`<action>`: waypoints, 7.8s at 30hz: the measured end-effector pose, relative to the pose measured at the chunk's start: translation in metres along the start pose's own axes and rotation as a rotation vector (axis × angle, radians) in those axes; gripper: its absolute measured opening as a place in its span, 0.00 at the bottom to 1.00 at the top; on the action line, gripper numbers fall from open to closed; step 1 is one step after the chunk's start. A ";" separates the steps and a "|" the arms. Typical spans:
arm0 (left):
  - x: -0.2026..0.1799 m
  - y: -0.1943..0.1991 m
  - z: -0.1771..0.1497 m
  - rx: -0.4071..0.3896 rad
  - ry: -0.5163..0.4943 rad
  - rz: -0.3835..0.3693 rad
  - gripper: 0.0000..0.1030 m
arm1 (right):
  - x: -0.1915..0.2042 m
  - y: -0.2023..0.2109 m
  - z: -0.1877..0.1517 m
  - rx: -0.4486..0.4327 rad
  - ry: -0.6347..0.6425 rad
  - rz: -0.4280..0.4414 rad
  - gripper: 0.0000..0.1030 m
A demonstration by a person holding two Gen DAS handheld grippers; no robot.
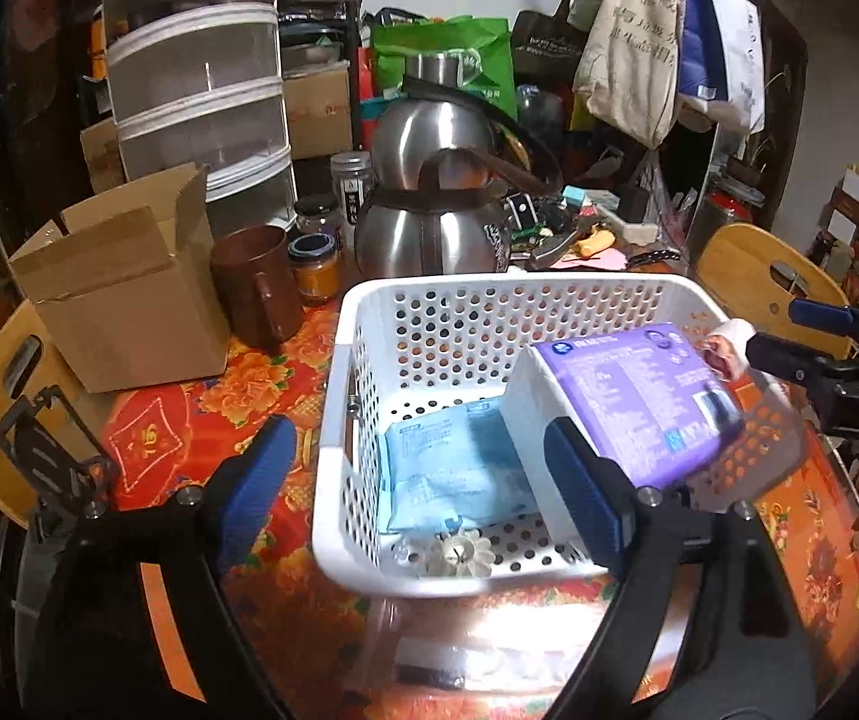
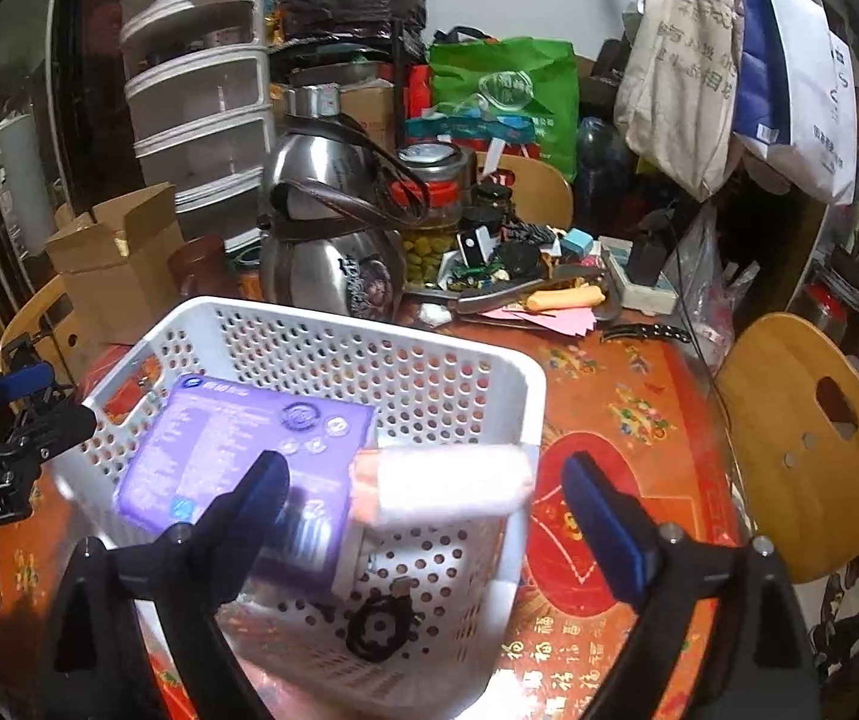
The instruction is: Organize soft objects
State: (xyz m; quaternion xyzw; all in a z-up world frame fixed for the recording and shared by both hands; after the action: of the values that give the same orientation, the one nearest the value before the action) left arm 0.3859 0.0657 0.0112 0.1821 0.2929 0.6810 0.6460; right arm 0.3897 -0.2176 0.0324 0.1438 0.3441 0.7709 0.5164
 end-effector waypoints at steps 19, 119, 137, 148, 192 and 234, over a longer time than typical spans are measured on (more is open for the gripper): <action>0.038 0.048 -0.106 0.054 -0.006 0.021 0.84 | 0.004 0.058 -0.101 -0.002 -0.073 0.049 0.90; 0.006 0.134 -0.116 -0.072 -0.066 -0.081 0.03 | 0.076 0.105 -0.129 -0.084 0.136 0.125 0.11; -0.026 0.103 0.030 -0.114 -0.066 -0.075 0.04 | 0.021 0.103 -0.018 -0.135 0.107 0.054 0.11; -0.033 0.003 0.078 -0.019 -0.048 0.010 0.04 | 0.000 0.034 0.031 -0.064 0.086 0.004 0.11; 0.006 0.206 -0.203 0.043 -0.002 -0.003 1.00 | 0.106 0.157 -0.192 0.000 -0.109 0.044 0.93; -0.028 0.307 -0.177 -0.067 -0.014 -0.029 1.00 | 0.109 0.264 -0.190 -0.091 -0.125 -0.037 0.96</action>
State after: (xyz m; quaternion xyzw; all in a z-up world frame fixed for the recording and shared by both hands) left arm 0.0404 0.0114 0.0745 0.1610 0.2679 0.6797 0.6636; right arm 0.0502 -0.2531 0.0599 0.1615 0.2782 0.7658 0.5568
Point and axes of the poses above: each gripper's, at about its wrist camera, not at the fingertips, and y roughly against the way its jaws point, x to its left, z to its top, the point moved 1 cm from there along -y, roughly the way its jaws point, and after that the axes turned 8 degrees about y, right-handed, at the moved point
